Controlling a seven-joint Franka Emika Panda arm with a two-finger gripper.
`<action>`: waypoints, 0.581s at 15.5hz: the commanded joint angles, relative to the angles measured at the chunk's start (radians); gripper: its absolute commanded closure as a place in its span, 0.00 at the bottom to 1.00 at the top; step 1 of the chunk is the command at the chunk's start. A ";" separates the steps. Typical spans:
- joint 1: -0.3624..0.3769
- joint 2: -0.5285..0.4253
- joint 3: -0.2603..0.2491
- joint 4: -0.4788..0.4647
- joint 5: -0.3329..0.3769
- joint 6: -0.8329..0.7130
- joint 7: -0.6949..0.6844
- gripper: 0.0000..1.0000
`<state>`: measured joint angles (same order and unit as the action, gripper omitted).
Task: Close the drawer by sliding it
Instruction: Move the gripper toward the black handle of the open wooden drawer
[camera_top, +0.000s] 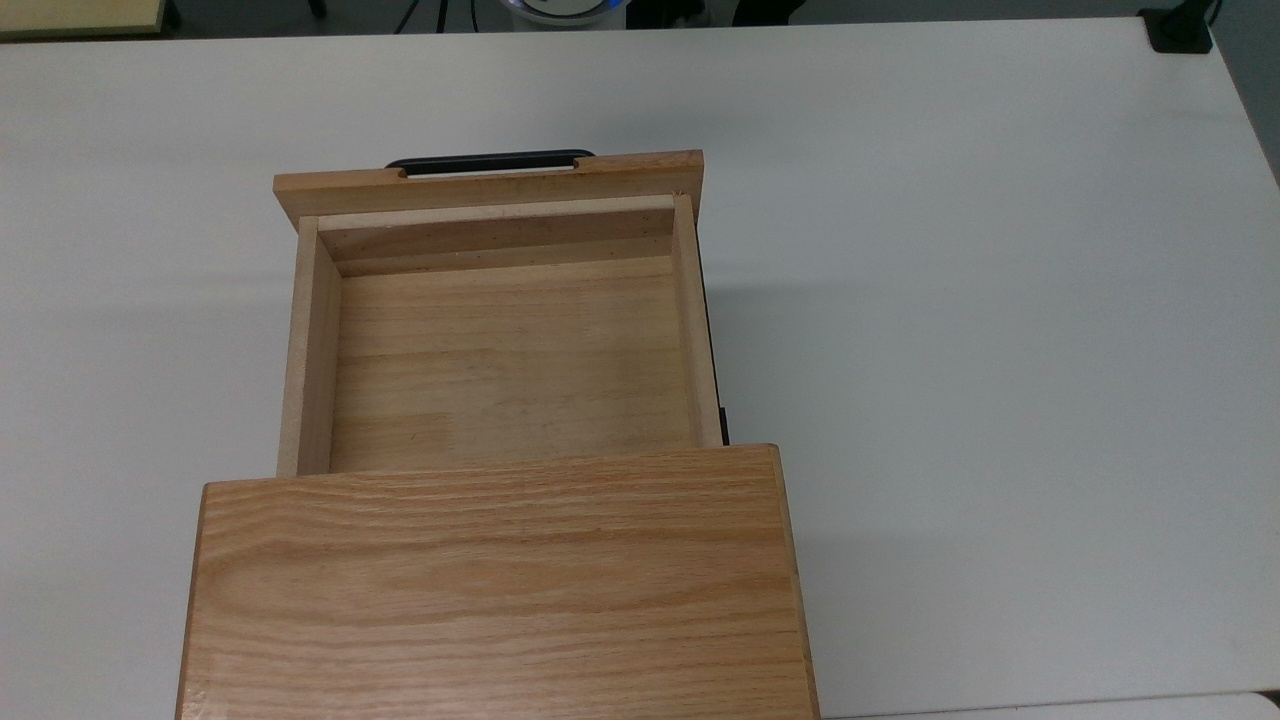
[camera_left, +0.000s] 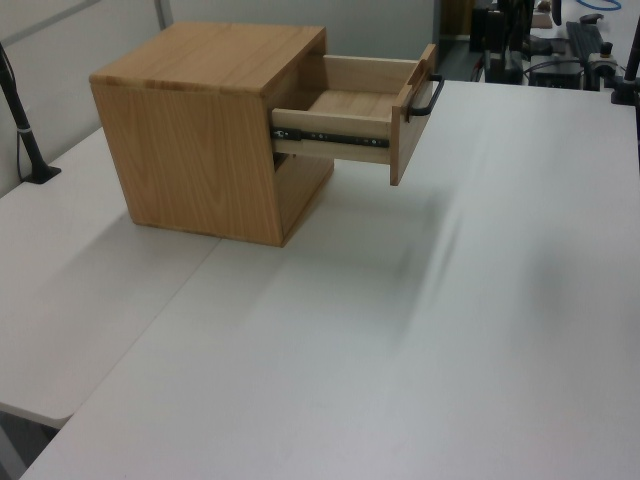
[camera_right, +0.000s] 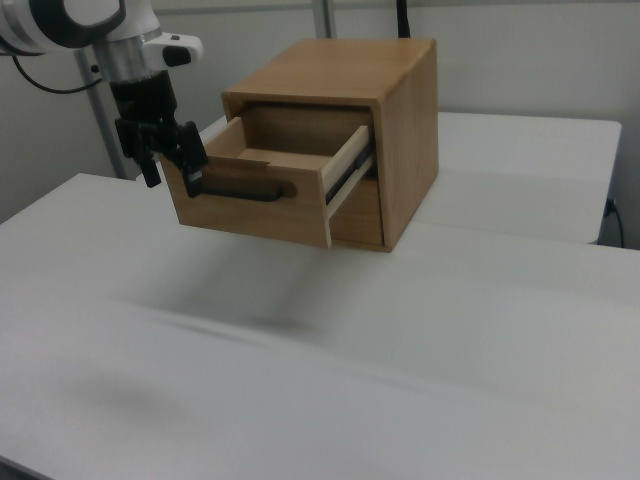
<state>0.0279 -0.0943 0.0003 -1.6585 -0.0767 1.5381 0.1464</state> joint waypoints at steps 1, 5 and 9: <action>0.001 0.010 0.001 0.023 -0.008 -0.030 -0.011 0.00; 0.003 0.008 -0.002 0.022 -0.011 -0.047 -0.019 0.03; 0.001 0.008 -0.002 0.022 -0.012 -0.049 -0.025 0.30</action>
<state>0.0293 -0.0928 0.0006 -1.6585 -0.0767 1.5250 0.1452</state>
